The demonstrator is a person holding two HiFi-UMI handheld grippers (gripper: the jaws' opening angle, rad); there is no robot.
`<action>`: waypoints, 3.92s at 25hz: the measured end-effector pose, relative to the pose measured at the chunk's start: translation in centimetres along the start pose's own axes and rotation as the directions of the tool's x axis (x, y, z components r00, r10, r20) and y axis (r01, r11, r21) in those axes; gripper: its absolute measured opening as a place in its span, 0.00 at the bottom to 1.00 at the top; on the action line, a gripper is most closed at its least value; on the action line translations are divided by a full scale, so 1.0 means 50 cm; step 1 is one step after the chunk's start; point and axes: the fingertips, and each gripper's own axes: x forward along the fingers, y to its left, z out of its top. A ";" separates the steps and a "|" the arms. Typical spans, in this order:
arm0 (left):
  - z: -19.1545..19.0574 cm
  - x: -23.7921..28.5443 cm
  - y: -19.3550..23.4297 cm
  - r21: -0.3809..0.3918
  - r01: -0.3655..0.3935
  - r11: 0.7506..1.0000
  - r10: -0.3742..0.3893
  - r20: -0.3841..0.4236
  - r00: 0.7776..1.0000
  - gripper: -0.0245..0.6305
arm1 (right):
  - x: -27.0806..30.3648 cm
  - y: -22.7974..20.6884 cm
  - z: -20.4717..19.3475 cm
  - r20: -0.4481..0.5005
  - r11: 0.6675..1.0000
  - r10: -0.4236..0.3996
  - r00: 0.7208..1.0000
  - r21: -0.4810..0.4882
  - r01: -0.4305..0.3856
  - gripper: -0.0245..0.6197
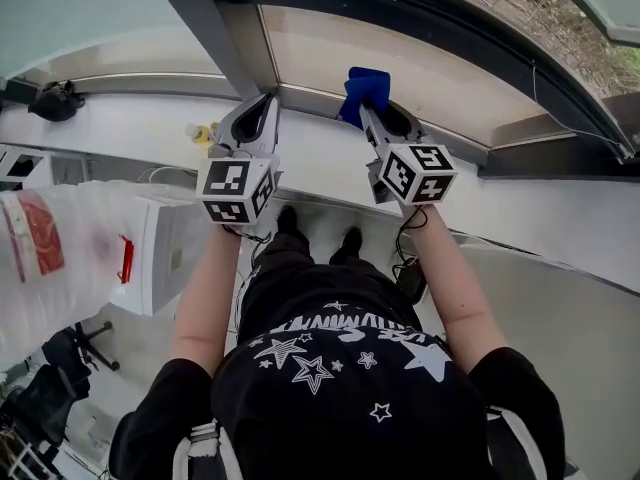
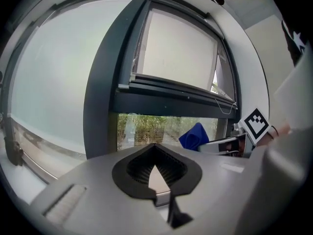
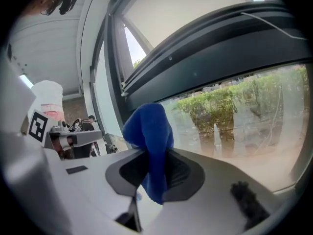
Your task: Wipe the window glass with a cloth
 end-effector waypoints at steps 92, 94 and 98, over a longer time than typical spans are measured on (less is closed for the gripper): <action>-0.064 0.344 -0.671 0.082 0.428 0.900 -0.423 -0.071 0.903 0.05 | -0.518 -0.843 -0.021 0.187 0.700 -0.703 0.686 0.347 0.624 0.16; -0.077 0.324 -0.608 0.064 0.390 0.919 -0.386 -0.069 0.920 0.05 | -0.476 -0.794 -0.038 0.171 0.725 -0.678 0.715 0.316 0.612 0.16; -0.100 0.278 -0.460 0.005 0.303 0.953 -0.302 -0.075 0.950 0.05 | -0.347 -0.673 -0.069 0.146 0.779 -0.609 0.779 0.297 0.553 0.16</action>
